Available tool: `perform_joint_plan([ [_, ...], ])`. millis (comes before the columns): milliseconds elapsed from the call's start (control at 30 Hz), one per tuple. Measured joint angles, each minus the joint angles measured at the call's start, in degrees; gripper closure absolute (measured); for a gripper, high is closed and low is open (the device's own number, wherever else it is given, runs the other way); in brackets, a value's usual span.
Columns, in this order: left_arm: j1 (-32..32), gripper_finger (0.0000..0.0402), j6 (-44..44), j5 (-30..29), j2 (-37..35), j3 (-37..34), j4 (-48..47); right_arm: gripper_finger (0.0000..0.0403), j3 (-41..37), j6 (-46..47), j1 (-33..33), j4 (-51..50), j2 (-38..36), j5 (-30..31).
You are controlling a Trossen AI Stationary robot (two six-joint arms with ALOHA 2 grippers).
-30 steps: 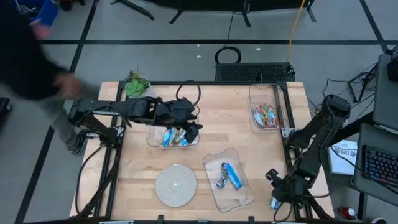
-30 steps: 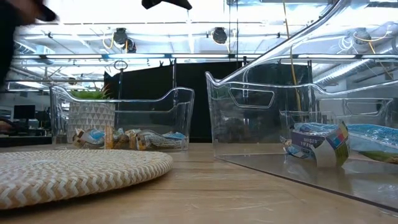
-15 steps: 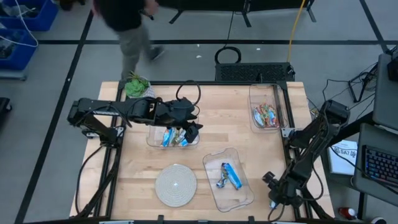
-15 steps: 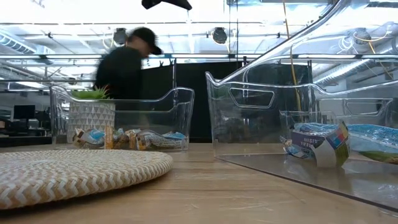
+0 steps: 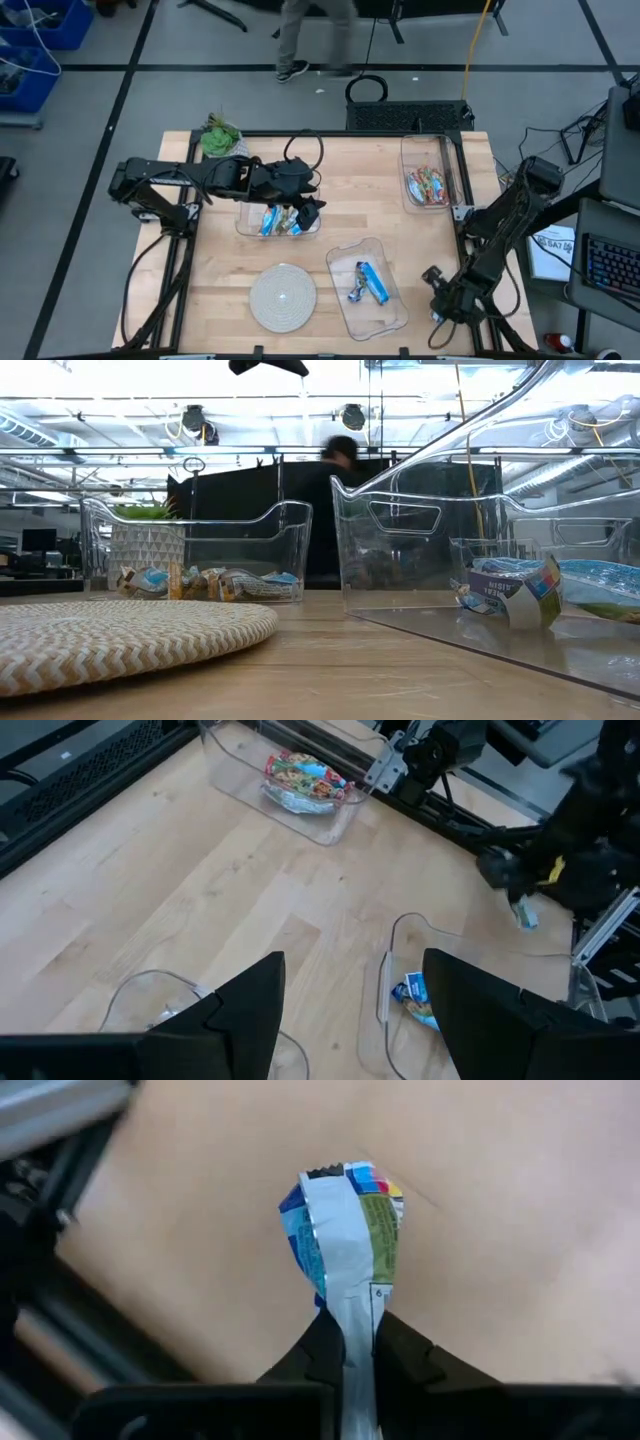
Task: Pick and place Granola Bars by type
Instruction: Put the blue granola bar into the bottom transparent bin
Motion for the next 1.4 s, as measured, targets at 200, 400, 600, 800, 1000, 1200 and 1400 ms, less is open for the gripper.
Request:
perform_joint_plan([
  [200, 0.69, 0.0158, -0.44, -0.06, -0.49, -0.09, -0.59, 0.0386, 9.51, -0.53, -8.08, -28.01, -10.21, -0.34],
  [400, 0.73, 0.0158, 5.05, -2.59, -3.99, -0.10, -1.44, 0.0388, 22.69, 5.35, -22.07, -29.88, -14.31, 6.53],
  [600, 1.01, 0.0158, 7.54, -4.73, -8.13, -0.07, -2.10, 0.0390, 24.96, 11.14, -34.54, -5.85, -7.38, 11.79],
  [800, 1.06, 0.0158, 7.38, -5.54, -10.92, -0.07, -3.18, 0.0391, 24.61, 20.07, -39.90, 13.96, 3.33, 11.80],
  [1000, 1.00, 0.0158, 8.95, -5.50, -12.88, -0.09, -8.70, 0.0392, 24.58, 23.09, -38.39, 20.38, 10.59, 8.67],
  [1200, 0.27, 0.0158, 11.18, -5.05, -14.33, -0.02, -10.91, 0.0393, 23.53, 21.59, -38.34, 11.78, 11.57, 8.55],
  [1400, -0.56, 0.0158, 12.95, -5.05, -15.68, -0.02, -11.29, 0.0393, 16.71, 26.60, -39.63, 15.90, 11.77, 8.61],
])
